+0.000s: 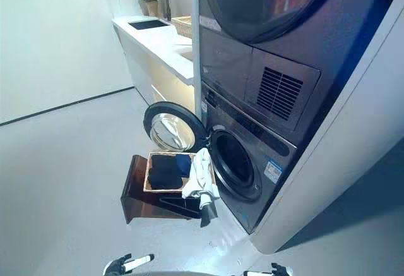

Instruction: Pick up the clothes and place them into the washing machine

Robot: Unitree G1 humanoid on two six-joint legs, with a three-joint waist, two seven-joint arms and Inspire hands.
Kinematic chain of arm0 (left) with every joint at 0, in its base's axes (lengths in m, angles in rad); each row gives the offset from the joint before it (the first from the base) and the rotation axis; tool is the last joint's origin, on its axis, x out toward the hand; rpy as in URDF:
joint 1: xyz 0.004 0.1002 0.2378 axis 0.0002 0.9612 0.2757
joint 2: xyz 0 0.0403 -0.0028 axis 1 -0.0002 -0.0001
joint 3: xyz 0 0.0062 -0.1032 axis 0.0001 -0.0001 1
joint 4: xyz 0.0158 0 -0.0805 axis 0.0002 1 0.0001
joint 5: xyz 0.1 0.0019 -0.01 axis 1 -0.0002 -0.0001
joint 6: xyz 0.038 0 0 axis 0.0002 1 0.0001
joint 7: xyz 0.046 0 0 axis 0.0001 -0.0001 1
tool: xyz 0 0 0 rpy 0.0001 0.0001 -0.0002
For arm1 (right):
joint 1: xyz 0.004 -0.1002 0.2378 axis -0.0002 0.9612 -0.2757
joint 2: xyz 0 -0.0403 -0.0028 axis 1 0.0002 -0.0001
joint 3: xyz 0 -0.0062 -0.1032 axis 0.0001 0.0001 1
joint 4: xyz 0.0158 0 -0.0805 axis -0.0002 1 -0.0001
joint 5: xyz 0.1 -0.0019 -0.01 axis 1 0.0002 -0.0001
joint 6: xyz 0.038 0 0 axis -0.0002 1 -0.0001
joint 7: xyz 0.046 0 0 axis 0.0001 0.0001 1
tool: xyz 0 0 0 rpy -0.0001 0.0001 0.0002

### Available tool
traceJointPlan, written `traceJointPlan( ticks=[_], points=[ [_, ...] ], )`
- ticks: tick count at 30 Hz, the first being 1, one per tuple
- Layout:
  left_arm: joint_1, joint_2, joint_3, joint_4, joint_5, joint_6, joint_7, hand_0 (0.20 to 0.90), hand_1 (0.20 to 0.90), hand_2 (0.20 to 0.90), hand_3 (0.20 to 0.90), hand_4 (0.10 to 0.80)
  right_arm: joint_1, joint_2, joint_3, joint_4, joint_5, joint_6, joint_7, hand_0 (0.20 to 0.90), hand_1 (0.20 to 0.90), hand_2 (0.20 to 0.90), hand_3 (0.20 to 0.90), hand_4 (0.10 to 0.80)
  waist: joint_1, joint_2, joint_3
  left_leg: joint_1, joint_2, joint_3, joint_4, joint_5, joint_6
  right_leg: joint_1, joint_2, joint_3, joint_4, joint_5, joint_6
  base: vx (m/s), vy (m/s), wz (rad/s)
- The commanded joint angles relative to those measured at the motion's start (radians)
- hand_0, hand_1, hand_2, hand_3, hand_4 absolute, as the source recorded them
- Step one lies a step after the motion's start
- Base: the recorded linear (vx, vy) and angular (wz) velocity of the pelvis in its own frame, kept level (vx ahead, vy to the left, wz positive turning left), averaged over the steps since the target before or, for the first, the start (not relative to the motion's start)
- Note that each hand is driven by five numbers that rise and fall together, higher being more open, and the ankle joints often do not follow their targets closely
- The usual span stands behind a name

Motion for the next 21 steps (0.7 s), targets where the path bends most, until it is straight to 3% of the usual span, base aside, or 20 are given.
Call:
traceJointPlan(
  ticks=[1, 21],
  points=[
    [-0.048, -0.007, -0.008, 0.065, 0.017, -0.020, 0.010, 0.900, 0.900, 0.900, 0.900, 0.800, -0.110, 0.004, -0.002, 0.047, -0.011, -0.009, -0.018, 0.900, 0.900, 0.900, 0.900, 0.800, 0.021, -0.021, 0.065, 0.017, -0.060, -0.024, -0.002, -0.052, -0.029, 0.103, 0.032, -0.055, 0.001, -0.115, 0.047, 0.000, 0.000, 0.00],
    [-0.057, -0.010, 0.009, 0.057, -0.027, -0.025, 0.002, 0.900, 0.900, 0.900, 0.900, 0.800, -0.118, 0.008, 0.001, 0.040, 0.006, -0.013, -0.015, 0.900, 0.900, 0.900, 0.900, 0.800, 0.013, -0.011, 0.073, 0.022, -0.058, -0.029, -0.002, -0.043, -0.034, 0.113, 0.035, -0.056, 0.001, -0.120, 0.040, 0.000, 0.000, 0.00]
  ],
)
